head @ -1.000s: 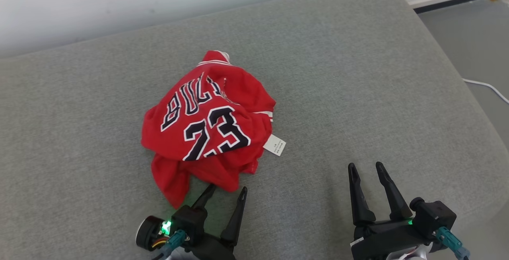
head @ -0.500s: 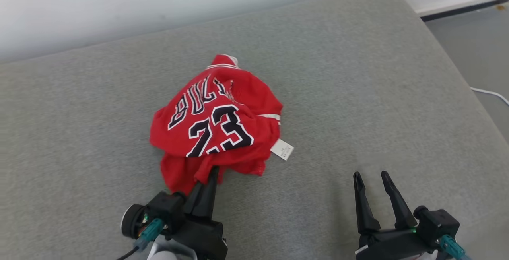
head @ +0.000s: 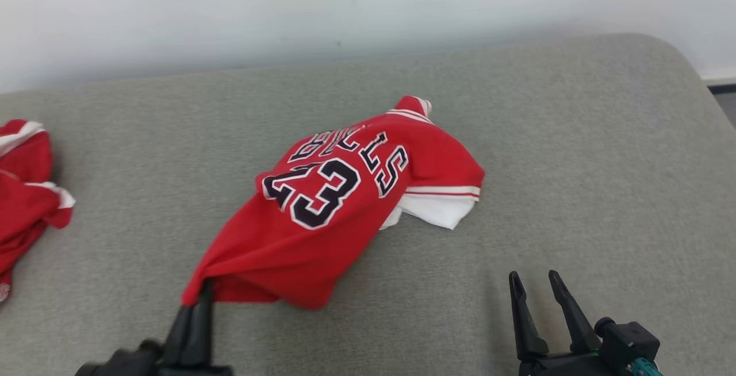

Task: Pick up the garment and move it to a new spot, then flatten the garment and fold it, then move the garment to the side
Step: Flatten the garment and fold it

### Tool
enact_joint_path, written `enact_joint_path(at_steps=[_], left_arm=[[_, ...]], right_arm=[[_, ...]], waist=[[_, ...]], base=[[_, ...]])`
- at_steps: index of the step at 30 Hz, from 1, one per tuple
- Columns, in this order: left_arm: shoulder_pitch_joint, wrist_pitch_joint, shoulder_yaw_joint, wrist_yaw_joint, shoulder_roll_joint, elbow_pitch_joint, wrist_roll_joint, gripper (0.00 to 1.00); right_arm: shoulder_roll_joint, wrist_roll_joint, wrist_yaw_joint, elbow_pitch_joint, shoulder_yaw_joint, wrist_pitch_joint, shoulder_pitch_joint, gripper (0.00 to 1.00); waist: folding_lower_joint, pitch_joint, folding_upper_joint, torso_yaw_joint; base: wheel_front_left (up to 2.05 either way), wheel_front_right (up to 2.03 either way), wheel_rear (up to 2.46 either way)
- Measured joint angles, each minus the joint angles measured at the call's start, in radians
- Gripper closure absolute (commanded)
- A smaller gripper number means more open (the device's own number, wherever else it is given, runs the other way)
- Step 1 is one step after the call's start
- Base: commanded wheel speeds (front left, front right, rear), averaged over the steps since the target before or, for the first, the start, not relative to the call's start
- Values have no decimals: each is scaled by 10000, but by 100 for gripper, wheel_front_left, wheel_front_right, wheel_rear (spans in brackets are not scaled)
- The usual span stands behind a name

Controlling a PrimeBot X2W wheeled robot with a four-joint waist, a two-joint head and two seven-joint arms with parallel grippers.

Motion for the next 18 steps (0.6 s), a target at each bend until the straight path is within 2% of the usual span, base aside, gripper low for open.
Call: enact_joint_path(at_steps=[6, 12, 18], left_arm=[[1037, -2, 1360, 441, 171, -165, -167, 100], [1297, -2, 1747, 462, -67, 383, -140, 100], [1275, -2, 2671, 571, -86, 711, -90, 100]], right_arm=[[0, 13, 0, 48, 21, -2, 25, 0], [-4, 12, 0, 117, 75, -2, 63, 0], [-8, -52, 0, 117, -25, -2, 150, 0]], waist=[[0, -276, -1, 504], [0, -466, 0, 527], [0, -493, -1, 430]], base=[[0, 0, 0], [0, 0, 0], [0, 0, 0]])
